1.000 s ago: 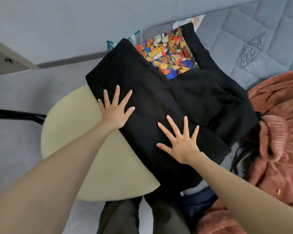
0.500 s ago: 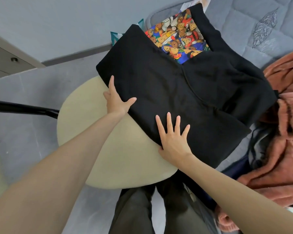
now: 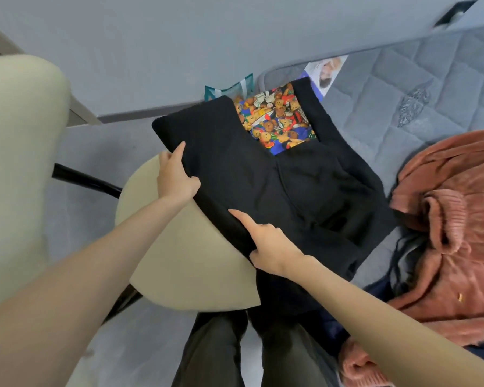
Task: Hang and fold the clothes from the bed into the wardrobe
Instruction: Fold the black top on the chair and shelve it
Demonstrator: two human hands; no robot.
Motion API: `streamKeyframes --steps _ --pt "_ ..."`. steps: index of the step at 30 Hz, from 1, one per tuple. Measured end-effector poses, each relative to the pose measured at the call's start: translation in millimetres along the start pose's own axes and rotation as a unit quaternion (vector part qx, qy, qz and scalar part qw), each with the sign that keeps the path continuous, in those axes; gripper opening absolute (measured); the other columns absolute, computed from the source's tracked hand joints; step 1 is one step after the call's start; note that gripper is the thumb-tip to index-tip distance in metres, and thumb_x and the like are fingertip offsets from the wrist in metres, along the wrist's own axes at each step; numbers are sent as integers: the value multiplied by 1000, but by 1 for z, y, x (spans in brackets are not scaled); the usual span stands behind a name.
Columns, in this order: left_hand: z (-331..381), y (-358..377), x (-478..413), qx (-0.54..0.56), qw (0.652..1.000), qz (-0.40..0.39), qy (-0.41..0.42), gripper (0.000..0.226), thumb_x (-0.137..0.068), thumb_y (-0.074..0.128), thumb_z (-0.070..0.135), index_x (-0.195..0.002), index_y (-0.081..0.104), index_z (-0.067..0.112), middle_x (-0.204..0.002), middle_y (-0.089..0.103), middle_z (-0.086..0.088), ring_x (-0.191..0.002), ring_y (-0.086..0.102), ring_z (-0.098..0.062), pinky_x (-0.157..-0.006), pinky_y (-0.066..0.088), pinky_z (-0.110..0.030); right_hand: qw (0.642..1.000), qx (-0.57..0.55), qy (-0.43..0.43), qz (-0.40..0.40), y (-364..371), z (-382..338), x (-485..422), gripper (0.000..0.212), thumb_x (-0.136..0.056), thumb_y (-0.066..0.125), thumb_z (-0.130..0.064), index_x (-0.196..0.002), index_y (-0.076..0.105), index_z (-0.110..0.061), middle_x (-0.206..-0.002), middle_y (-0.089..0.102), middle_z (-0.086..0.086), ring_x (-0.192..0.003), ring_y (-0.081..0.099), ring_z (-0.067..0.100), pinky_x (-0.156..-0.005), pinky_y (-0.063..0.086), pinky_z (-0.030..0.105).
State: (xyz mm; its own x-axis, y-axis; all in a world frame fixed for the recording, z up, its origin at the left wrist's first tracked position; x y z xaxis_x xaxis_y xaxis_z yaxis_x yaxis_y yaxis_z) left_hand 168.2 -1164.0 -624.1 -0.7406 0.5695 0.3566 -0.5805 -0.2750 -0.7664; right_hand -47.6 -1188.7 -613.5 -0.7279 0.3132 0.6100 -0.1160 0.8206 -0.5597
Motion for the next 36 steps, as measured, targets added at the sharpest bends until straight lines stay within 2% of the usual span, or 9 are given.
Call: streamKeyframes --steps 2,6,11,16,19,23,28,32,36 --pt "11 -24 2 -19 1000 16 11 77 -85 64 2 -149 28 21 -140 34 -8 -116 51 -27 -93 46 -33 995 -95 -19 -15 -6 -14 2 92 -79 55 4 -148 14 -41 -96 62 7 -75 60 23 -69 50 30" --pt "57 -57 -1 -37 996 52 65 68 -84 60 5 -147 34 14 -132 37 -10 -106 52 -25 -91 43 -31 961 -271 -51 2 -35 -22 9 88 -74 62 10 -143 30 -35 -122 59 2 -90 65 20 -74 52 20" --pt "141 -41 0 5 989 77 127 57 -84 60 6 -138 44 12 -127 35 -10 -100 54 -22 -87 44 -24 914 -396 -1 84 -86 20 33 88 -69 64 18 -134 37 -35 -125 56 8 -103 64 22 -76 59 41" --pt "216 22 13 142 975 -12 172 52 -90 57 3 -137 43 19 -130 32 -3 -85 57 -8 -84 45 -13 929 -260 136 228 -128 94 68 86 -74 57 11 -142 25 -30 -109 60 -2 -102 58 27 -78 47 32" --pt "211 53 22 133 976 -32 168 48 -91 55 3 -137 47 18 -138 31 -2 -103 55 -12 -89 42 -14 921 -107 230 297 -139 131 84 78 -76 53 3 -144 30 -26 -131 50 6 -119 39 34 -96 35 39" --pt "165 79 21 70 989 -27 124 51 -94 52 7 -142 41 21 -151 23 -2 -136 33 -19 -103 30 -21 939 -85 246 226 -129 154 68 70 -86 59 -33 -147 24 -34 -150 34 7 -129 33 41 -108 26 47" --pt "116 122 26 57 990 -122 30 61 -96 54 29 -149 25 36 -160 0 -1 -146 11 -25 -112 28 -37 927 -7 355 120 -98 189 49 96 -77 38 -83 -151 0 -37 -150 35 12 -132 39 42 -108 25 58" --pt "101 153 60 73 992 -105 1 72 -91 62 29 -148 20 40 -159 -3 -2 -145 6 -27 -113 27 -40 934 72 314 154 -92 204 55 94 -76 33 -86 -150 6 -35 -130 52 13 -113 55 37 -95 42 50" --pt "87 180 117 131 983 -131 10 71 -92 62 25 -148 21 39 -157 -12 10 -147 0 -18 -117 25 -39 938 -48 254 231 -97 216 63 81 -74 54 -77 -139 31 -34 -116 64 4 -103 62 30 -85 49 40"
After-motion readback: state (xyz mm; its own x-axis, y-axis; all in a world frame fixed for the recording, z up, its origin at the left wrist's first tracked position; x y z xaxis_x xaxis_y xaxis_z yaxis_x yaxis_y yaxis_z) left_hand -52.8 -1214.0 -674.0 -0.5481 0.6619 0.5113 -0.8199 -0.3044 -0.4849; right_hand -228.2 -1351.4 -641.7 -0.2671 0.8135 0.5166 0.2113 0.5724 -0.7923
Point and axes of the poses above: each hand's wrist, its own x-axis away from the middle knuckle, its own y-axis out of the palm, z = x × y, the point moved 4 cm from there along -x, towards the middle knuckle
